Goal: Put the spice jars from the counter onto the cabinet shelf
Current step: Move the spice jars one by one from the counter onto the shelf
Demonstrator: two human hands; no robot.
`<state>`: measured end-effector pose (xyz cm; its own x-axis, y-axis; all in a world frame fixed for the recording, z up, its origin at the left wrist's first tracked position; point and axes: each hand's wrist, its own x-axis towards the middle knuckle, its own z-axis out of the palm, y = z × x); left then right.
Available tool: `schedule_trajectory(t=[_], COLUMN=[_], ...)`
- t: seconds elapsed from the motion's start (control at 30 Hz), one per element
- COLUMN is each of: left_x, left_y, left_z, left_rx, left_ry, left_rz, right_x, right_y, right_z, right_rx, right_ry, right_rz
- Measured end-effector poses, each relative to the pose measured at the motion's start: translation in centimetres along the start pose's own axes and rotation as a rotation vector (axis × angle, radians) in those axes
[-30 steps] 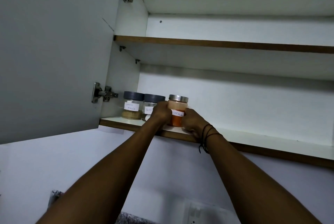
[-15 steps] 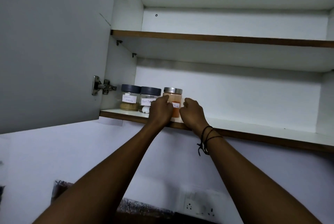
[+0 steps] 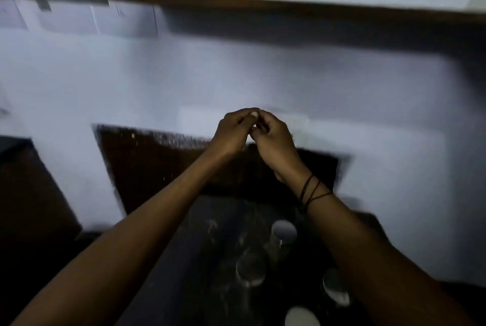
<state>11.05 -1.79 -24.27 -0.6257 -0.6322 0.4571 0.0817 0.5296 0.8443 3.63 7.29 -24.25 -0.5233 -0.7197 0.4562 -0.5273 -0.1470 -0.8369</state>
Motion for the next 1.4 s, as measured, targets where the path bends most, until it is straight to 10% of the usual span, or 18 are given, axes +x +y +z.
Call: schedule_trajectory(t=[0.4,0.87,1.1,1.4], left_x=[-22.7,-24.9,-22.5,-21.3], left_y=[-19.9,-21.8,-21.8,-20.9], left_z=[9.7,10.3,8.7,8.4], left_rx=[0.275,-0.045,-0.250,-0.563], left_ry=[-0.395,-0.221,0.054,-0.054], left_rz=[-0.255,-0.692,-0.804,-0.790], right_x=[-24.1,-25.9,-22.7,-19.9], right_y=[20.7,22.8,21.9,21.7], right_z=[5.8,6.6,4.8,3.7], right_rx=[-0.330,-0.407,0.087,0.634], right_ry=[-0.190,-0.261,-0.006,0.071], right_rz=[0.430,0.451,0.508,0.784])
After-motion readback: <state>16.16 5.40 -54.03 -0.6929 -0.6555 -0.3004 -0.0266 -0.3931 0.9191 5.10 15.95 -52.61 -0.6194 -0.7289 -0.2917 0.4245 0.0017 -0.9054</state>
